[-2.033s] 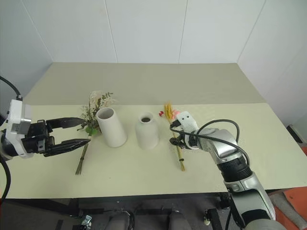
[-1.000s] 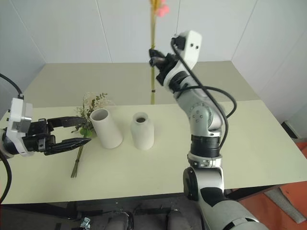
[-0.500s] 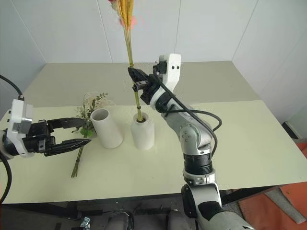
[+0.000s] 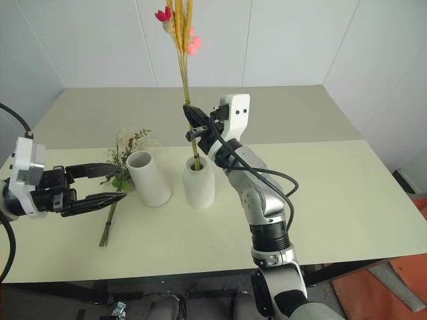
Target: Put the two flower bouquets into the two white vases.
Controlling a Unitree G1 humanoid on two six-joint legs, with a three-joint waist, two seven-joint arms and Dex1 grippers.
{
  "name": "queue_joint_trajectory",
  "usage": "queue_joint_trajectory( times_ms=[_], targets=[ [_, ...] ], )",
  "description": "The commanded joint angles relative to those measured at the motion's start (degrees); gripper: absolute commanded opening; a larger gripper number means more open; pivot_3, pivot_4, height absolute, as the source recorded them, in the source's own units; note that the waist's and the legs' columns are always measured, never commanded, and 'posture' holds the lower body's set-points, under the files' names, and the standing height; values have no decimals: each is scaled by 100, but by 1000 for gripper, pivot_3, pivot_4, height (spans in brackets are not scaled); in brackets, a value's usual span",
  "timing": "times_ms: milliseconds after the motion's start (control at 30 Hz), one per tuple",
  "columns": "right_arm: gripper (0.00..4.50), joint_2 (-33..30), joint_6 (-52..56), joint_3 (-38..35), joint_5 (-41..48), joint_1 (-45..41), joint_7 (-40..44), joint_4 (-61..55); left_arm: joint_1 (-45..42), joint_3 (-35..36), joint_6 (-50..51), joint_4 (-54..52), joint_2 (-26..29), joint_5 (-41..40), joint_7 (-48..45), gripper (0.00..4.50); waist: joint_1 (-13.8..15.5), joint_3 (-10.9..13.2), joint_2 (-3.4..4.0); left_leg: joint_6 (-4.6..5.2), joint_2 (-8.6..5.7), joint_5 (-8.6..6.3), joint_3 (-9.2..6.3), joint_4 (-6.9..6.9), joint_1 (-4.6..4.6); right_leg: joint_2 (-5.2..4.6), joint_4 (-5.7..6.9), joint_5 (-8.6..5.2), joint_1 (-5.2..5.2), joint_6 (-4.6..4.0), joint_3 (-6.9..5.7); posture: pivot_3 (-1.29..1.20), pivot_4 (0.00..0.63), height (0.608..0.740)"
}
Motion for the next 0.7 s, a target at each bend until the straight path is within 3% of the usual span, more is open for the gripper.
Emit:
queue_joint_trajectory(
  times_ms=[33,400,433,700],
  targets=[
    [28,-82,-273,306,-182,301,207,-402,-106,71,-17,-112,99,-75,-15,3462,2,0,0,0,0,0,0,0,0,0,0,0,1,0,0,0,150,740],
    [28,-51,-844,677,-665,771,293,-363,-291,-60,-24,-30,118,-43,-49,3462,2,0,0,0,0,0,0,0,0,1,0,0,-1,0,0,0,150,740],
    [535,-60,-872,682,-675,812,316,-376,-292,-59,-25,-30,115,-39,-53,3462,3,0,0,0,0,0,0,0,1,1,0,0,0,0,0,0,150,740],
    [3182,-649,-804,293,-383,1282,612,-1030,-287,-38,-5,-30,127,-45,-57,3462,13,0,0,0,0,0,0,0,1,0,0,-1,1,0,0,0,150,740]
  ],
)
